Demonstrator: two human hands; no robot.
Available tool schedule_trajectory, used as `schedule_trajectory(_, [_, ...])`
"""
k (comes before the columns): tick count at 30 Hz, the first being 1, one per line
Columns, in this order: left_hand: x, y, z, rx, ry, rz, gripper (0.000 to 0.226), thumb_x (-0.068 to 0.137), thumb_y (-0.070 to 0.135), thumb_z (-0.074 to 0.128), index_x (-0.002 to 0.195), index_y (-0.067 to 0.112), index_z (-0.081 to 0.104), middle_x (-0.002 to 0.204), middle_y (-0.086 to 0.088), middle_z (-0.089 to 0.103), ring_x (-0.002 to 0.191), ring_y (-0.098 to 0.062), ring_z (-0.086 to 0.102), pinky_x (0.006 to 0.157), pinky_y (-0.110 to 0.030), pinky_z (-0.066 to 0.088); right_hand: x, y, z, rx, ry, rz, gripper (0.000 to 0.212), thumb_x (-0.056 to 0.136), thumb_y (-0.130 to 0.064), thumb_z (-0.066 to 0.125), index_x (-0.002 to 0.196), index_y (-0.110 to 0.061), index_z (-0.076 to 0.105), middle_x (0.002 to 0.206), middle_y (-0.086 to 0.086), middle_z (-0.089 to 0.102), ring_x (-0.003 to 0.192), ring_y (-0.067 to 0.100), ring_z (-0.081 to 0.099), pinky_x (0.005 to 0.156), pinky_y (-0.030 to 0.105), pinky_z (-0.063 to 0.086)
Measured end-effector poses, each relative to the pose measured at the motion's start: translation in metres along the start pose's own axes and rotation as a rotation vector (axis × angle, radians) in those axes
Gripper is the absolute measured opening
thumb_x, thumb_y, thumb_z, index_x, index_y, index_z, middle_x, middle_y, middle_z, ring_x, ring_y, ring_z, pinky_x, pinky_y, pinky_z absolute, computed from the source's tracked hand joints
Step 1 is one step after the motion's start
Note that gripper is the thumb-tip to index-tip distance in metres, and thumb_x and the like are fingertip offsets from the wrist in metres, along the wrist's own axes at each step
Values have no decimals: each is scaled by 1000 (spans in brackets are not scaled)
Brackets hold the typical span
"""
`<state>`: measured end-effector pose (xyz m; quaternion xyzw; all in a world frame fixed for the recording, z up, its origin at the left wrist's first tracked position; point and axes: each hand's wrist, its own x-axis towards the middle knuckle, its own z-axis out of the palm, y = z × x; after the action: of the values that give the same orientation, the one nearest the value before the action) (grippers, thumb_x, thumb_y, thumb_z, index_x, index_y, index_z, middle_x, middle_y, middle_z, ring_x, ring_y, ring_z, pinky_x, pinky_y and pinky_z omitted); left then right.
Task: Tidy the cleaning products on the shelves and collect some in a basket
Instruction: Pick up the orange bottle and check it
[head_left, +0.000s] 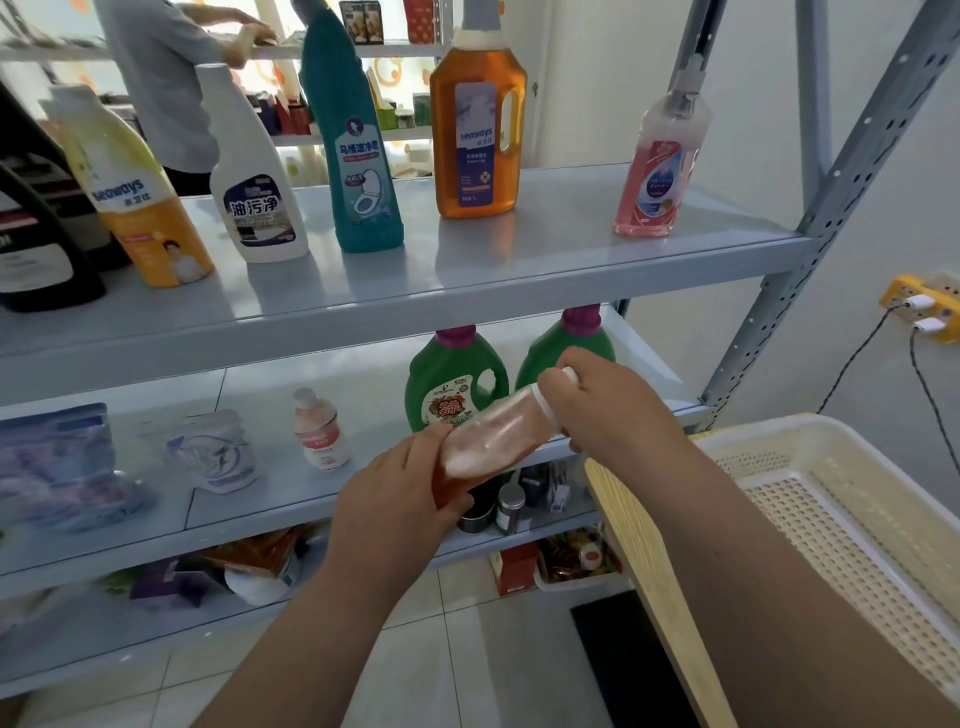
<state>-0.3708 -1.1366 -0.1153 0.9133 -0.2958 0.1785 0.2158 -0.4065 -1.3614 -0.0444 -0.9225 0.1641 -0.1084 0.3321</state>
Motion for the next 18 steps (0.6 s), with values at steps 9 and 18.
schedule_trajectory(9, [1,-10,-3,-77,-158,-87,74,68,73,74,130,41,48,102,19,66,78,-4,54,64,-22,39,12,-6,11,-175,151,-132,41,98,-43,41,62,-23,42,57,-5,46,55,12,46,52,28,28])
schedule_trajectory(18, [-16,-24,9,-395,-391,-269,74,50,82,73,114,63,42,95,38,56,89,14,55,68,-9,43,5,5,2,27,-179,-367,29,82,-67,55,95,-41,51,85,-13,52,72,4,49,64,27,41])
